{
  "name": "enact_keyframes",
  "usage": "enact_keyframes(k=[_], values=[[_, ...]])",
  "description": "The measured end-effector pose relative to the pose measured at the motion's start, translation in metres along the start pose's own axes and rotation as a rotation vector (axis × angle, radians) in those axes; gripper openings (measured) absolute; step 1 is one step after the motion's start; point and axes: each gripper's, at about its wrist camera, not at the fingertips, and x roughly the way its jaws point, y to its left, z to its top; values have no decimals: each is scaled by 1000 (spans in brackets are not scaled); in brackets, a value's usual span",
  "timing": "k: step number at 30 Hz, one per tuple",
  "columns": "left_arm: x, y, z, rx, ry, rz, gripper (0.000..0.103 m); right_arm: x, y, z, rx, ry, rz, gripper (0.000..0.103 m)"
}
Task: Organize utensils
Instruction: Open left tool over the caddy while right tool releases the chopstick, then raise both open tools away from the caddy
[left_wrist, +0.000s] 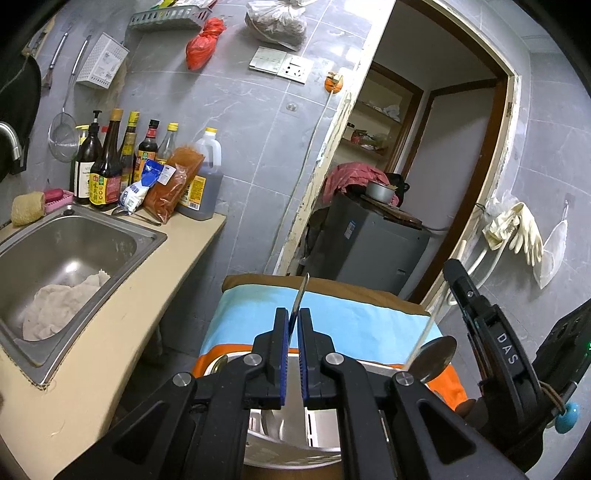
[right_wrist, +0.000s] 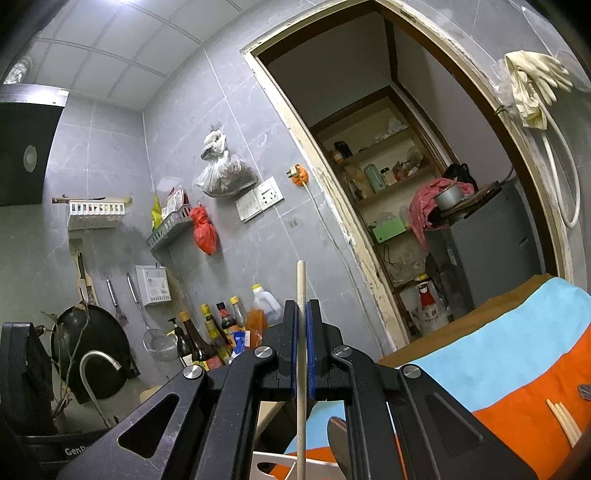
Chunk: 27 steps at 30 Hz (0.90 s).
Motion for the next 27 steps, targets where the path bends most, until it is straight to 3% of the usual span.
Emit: enact_keyframes(k=[3, 6, 12, 14, 16, 18, 20, 24, 26, 27], values=[[-1, -1, 0, -6, 5, 0, 5, -1, -1, -1, 4, 19, 3, 10], [-5, 0, 1, -16, 8, -3, 5, -5, -3, 2, 19, 27, 7, 25], [-13, -4, 11, -24, -16, -12, 14, -15, -4, 15, 3, 36, 19, 28], [-16, -8, 14, -26, -28, -21, 24, -21, -7, 24, 1, 43, 13, 43], [-20, -14, 18, -25, -42, -30, 27, -24, -11, 33, -1, 52, 6, 53], [-21, -23, 21, -14, -51, -37, 29, -29, -17, 41, -11, 63, -1, 56], [-25, -35, 22, 5, -67, -48, 39, -36, -22, 51, -20, 56, -14, 69], [-30, -60, 23, 31, -101, -74, 58, -54, -36, 77, -53, 43, -46, 82], [-33, -73, 22, 42, -113, -76, 71, -62, -42, 90, -68, 39, -74, 99], [-34, -82, 21, 50, -124, -71, 76, -69, -46, 97, -75, 32, -92, 101]])
